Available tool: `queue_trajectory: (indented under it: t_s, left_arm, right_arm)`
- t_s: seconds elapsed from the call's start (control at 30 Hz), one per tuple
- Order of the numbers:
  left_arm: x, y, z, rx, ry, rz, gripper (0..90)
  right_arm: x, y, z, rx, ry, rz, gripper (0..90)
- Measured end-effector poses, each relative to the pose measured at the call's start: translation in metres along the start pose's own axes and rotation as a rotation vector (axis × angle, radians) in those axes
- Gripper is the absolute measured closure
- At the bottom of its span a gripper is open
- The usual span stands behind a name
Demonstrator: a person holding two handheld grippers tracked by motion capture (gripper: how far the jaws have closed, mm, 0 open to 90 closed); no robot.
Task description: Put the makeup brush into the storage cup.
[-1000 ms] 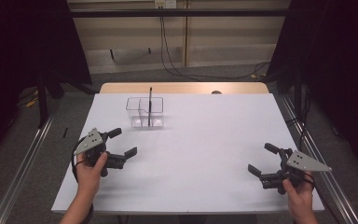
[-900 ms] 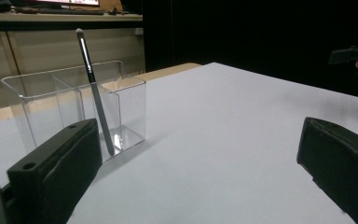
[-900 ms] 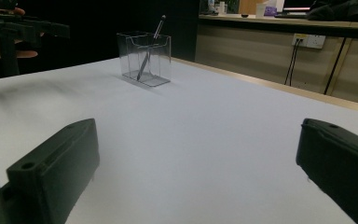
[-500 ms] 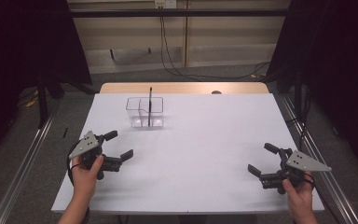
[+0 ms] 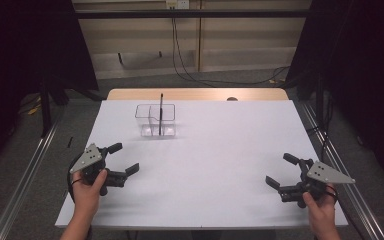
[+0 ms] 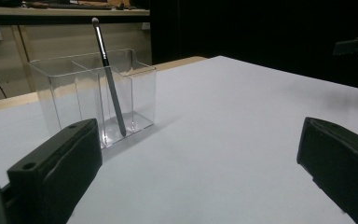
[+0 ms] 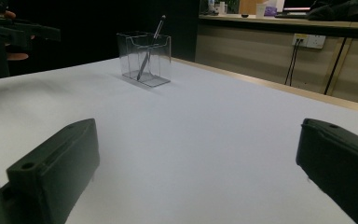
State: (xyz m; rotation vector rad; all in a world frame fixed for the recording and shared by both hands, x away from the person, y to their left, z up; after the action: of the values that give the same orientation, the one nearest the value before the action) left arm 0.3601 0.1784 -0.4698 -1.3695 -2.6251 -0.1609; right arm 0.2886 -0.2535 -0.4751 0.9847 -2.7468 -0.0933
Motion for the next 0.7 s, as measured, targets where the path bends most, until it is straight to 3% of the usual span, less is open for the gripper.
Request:
queue_trajectory:
  t_s: [0.7]
  left_arm:
    - [0.016, -0.002, 0.005, -0.001, 0.007, -0.012, 0.0]
  right_arm:
    - [0.002, -0.003, -0.001, -0.009, -0.007, 0.003, 0.0]
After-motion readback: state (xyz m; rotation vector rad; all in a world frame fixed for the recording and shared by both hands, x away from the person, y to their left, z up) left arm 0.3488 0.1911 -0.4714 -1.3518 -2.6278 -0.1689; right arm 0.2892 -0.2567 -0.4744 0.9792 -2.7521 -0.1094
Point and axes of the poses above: each handheld gripper's, and its own axes: x roughly backward along the jaws, z roughly out of its underside, y roughly to its left, the point moved 10 cm from there along -x, roughly forward along the jaws, and after that the axes turned 6 degrees about -x, right-handed, at the moved point
